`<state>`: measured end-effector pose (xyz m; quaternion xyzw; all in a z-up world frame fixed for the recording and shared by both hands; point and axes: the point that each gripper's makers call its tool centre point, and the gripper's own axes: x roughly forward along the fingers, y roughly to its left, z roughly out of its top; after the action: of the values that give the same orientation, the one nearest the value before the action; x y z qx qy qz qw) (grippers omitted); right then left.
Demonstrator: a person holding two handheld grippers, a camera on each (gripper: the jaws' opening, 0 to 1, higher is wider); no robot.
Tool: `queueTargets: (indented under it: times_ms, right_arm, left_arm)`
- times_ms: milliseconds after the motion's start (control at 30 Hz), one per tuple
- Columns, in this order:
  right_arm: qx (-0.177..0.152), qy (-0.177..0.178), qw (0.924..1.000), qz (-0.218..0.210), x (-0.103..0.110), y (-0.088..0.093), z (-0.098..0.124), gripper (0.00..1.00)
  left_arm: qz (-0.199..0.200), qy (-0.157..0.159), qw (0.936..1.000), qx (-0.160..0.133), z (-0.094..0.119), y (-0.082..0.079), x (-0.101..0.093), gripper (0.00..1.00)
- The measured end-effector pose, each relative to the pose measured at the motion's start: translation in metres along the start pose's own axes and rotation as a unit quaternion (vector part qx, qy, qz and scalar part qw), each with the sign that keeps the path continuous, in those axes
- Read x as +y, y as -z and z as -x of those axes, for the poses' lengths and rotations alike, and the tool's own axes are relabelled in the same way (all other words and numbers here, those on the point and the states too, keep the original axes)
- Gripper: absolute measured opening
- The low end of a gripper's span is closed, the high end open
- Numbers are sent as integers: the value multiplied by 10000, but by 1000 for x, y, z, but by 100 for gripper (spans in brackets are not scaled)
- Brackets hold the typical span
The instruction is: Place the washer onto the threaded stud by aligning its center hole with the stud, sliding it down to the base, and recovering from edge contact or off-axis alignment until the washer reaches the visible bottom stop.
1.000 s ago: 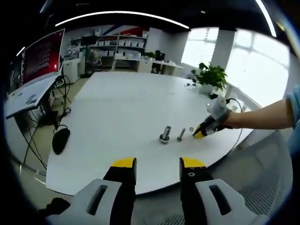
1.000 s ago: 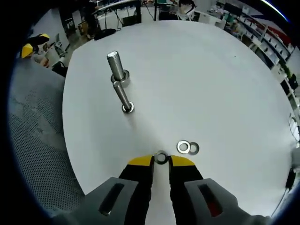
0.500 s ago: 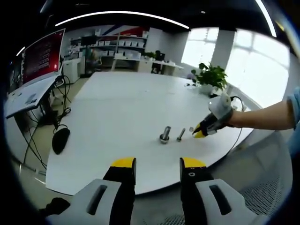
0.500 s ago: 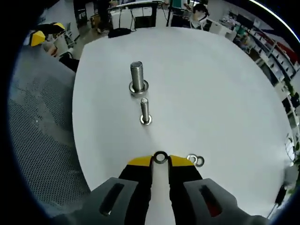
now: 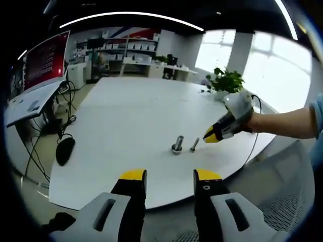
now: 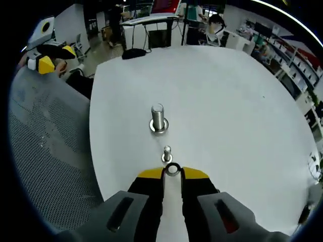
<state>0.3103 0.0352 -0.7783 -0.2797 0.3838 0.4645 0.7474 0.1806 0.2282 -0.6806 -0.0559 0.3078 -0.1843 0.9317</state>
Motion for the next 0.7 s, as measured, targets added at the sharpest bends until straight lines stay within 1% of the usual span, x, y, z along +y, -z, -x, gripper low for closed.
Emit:
queueTargets:
  times_ms: [400, 500, 700]
  right_arm:
    - [-259, -51, 9995, 155, 9, -19, -5, 13]
    - [-193, -24, 9995, 234, 9, -19, -8, 13]
    - [-140, 6, 9996, 246, 7, -19, -11, 13]
  left_arm:
    - [4, 16, 10000, 3, 0, 0, -1, 35]
    - [0, 19, 10000, 0, 0, 0, -1, 35]
    - [2, 23, 10000, -5, 0, 0, -1, 35]
